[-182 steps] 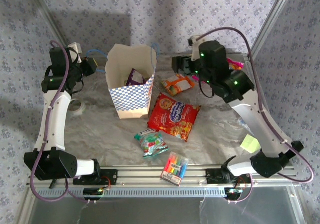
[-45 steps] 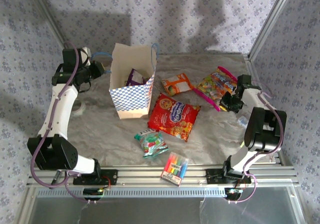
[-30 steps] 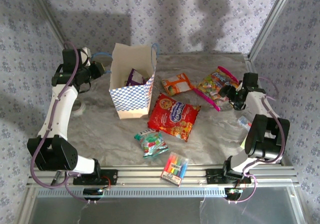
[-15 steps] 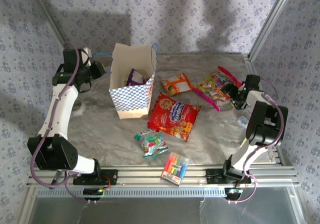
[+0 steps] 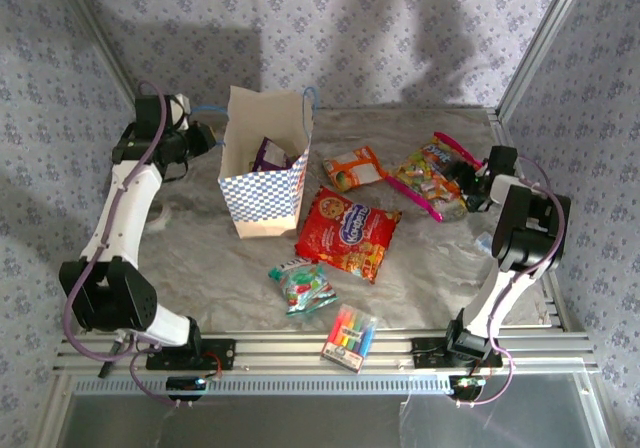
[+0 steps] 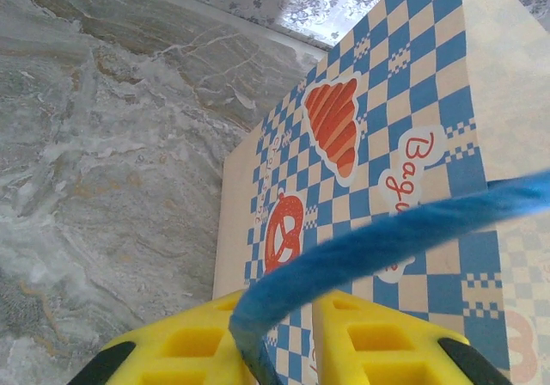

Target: Place the snacks into the paper bag

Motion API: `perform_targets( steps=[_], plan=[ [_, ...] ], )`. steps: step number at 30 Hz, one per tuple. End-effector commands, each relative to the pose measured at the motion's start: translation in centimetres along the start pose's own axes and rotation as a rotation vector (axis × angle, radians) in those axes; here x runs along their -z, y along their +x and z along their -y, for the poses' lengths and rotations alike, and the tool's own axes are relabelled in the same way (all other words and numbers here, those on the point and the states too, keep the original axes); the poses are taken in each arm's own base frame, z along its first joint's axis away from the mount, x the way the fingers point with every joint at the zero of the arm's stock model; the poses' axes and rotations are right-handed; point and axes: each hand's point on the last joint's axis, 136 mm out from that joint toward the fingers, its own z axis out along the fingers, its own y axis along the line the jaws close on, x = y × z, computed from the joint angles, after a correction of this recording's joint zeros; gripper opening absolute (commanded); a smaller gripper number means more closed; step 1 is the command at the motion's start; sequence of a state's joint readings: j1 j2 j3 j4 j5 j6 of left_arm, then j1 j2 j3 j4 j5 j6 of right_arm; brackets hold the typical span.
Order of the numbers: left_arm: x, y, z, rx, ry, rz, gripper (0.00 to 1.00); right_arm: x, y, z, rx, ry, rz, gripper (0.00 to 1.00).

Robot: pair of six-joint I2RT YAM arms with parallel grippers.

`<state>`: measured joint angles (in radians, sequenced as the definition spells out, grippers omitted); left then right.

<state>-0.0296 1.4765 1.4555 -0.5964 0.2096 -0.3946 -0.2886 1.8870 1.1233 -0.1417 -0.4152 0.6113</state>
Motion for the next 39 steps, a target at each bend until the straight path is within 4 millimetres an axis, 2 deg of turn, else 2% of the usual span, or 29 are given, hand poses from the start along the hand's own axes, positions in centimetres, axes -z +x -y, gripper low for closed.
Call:
perform_targets(
  steps=[1, 5, 6, 7, 10, 16, 22, 29, 34, 39],
  plan=[
    [0.5, -1.4, 0.9, -0.012, 0.009, 0.033, 0.24, -2.0, -0.7, -0.9, 0.014, -0.036, -0.002, 0.82],
    [0.6, -1.5, 1.0, -0.019, 0.007, 0.031, 0.24, -2.9, -0.1, -0.3, 0.005, -0.014, -0.031, 0.72],
    [0.6, -1.5, 1.1, -0.02, 0.008, 0.032, 0.24, -3.1, 0.1, 0.0, 0.002, -0.003, -0.036, 0.66],
    [0.7, -1.5, 1.2, -0.022, 0.009, 0.03, 0.24, -2.9, -1.0, -0.8, 0.012, -0.011, -0.013, 0.58],
    [0.7, -1.4, 1.1, -0.021, 0.006, 0.027, 0.24, -2.9, -1.3, -0.8, -0.015, -0.007, -0.007, 0.36],
    [1.2, -1.2, 1.2, -0.024, 0.006, 0.031, 0.24, -2.3, -1.2, -1.4, 0.006, -0.012, -0.029, 0.27],
    [1.7, -1.1, 1.3, -0.028, 0.008, 0.039, 0.24, -0.6, -0.1, -1.0, 0.096, 0.034, -0.061, 0.1],
    [2.3, -0.9, 1.3, -0.026, 0.013, 0.043, 0.24, 1.9, 1.6, -0.4, 0.262, 0.082, -0.132, 0.08],
    [3.0, -0.8, 1.5, -0.03, 0.019, 0.054, 0.24, 2.8, 3.1, 0.6, 0.385, 0.115, -0.188, 0.07],
    [3.9, -0.8, 1.6, -0.031, 0.023, 0.065, 0.24, 3.8, 5.0, -0.1, 0.588, 0.069, -0.247, 0.08]
  ],
)
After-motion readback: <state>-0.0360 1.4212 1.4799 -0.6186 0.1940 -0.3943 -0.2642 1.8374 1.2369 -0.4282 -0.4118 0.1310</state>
